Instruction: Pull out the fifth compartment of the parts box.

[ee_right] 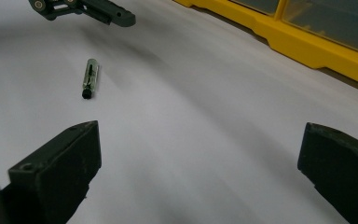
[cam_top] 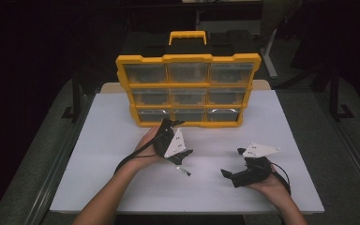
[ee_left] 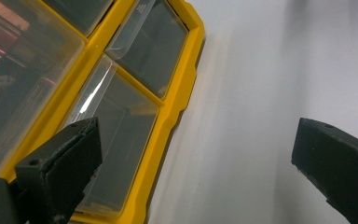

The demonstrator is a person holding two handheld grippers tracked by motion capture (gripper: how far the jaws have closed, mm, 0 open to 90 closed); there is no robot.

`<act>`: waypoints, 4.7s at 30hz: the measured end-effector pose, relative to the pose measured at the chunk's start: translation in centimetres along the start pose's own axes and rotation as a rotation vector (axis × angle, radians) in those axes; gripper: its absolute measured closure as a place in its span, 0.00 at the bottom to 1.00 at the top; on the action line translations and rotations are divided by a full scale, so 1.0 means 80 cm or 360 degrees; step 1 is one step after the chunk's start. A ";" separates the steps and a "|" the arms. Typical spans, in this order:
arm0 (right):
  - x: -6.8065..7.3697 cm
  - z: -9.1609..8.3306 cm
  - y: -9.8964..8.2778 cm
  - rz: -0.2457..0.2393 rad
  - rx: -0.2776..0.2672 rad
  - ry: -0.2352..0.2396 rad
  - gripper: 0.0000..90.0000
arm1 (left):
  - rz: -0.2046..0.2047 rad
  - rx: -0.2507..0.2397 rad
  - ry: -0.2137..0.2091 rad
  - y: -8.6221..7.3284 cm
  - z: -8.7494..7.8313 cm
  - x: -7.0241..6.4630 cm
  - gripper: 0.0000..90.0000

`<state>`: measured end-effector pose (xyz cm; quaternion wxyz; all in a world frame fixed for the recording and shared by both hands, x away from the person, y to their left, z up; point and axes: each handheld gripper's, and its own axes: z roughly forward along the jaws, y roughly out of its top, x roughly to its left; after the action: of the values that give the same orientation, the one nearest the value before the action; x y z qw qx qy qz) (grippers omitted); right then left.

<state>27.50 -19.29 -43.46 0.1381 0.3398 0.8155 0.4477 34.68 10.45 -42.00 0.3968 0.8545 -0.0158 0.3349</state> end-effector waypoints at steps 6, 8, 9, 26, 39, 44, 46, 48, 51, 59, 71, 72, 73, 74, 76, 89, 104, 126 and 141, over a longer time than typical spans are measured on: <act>0.000 0.000 0.000 0.0001 -0.0001 0.0000 0.00 | 0.0013 -0.0009 0.0020 0.001 0.000 -0.001 0.02; 0.000 0.000 0.000 -0.0002 0.0001 0.0001 0.00 | 0.0027 -0.0009 0.0025 0.002 0.000 -0.001 0.02; 0.000 0.000 0.000 0.0000 0.0002 0.0002 0.00 | 0.0025 -0.0010 0.0028 0.002 0.000 -0.001 0.02; 0.000 0.001 0.000 0.0000 -0.0002 0.0002 0.00 | 0.0181 0.0044 0.0100 0.003 0.001 -0.007 0.02; -0.003 -0.001 0.000 0.0016 -0.0019 0.0006 0.00 | 0.0311 0.0071 0.0160 0.008 -0.001 -0.010 0.02; -0.003 0.000 0.000 0.0013 -0.0014 0.0006 0.00 | 0.0321 0.0069 0.0186 0.008 -0.003 -0.007 0.02; -0.002 0.000 0.000 0.0010 -0.0006 0.0009 0.00 | 0.0331 0.0067 0.0189 0.009 -0.003 -0.007 0.02; -0.003 0.001 0.001 0.0012 -0.0012 0.0006 0.00 | 0.0338 0.0073 0.0204 0.009 -0.003 -0.008 0.02; -0.004 0.000 0.001 0.0016 -0.0015 0.0000 0.00 | 0.0380 0.0076 0.0232 0.008 -0.002 -0.010 0.02; -0.002 0.000 0.001 0.0004 -0.0015 0.0003 0.00 | 0.0453 0.0081 0.0292 0.010 -0.002 -0.011 0.02; 0.000 0.001 0.002 -0.0004 -0.0014 0.0005 0.00 | 0.0585 0.0109 0.0360 0.007 -0.004 -0.009 0.02; 0.000 0.001 0.002 0.0007 -0.0008 0.0003 0.00 | 0.0580 0.0105 0.0362 0.008 -0.004 -0.009 0.02; 0.000 0.001 0.002 0.0007 -0.0010 0.0001 0.00 | 0.0586 0.0101 0.0369 0.008 -0.005 -0.009 0.02; -0.001 0.000 0.002 0.0006 -0.0013 0.0002 0.00 | 0.0596 0.0096 0.0373 0.008 -0.006 -0.009 0.02; -0.001 0.000 0.001 0.0003 -0.0014 0.0002 0.00 | 0.0615 0.0099 0.0383 0.008 -0.005 -0.009 0.02; 0.001 0.000 0.002 0.0004 -0.0014 0.0002 0.00 | 0.0813 0.0138 0.0441 0.009 -0.006 -0.016 0.02; 0.002 0.000 0.002 -0.0003 -0.0009 0.0000 0.00 | 0.0918 0.0162 0.0471 0.010 0.000 -0.024 0.02; 0.001 0.001 0.001 0.0008 -0.0016 0.0006 0.00 | 0.0947 0.0170 0.0557 0.032 0.006 -0.010 0.02; -0.001 0.001 0.000 0.0011 -0.0020 0.0010 0.00 | 0.0985 0.0158 0.0591 0.048 0.005 0.009 0.02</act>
<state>27.60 -19.30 -43.47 0.1362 0.3402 0.8119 0.4545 34.34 7.77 -39.20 0.2307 0.7521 -0.1849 0.5890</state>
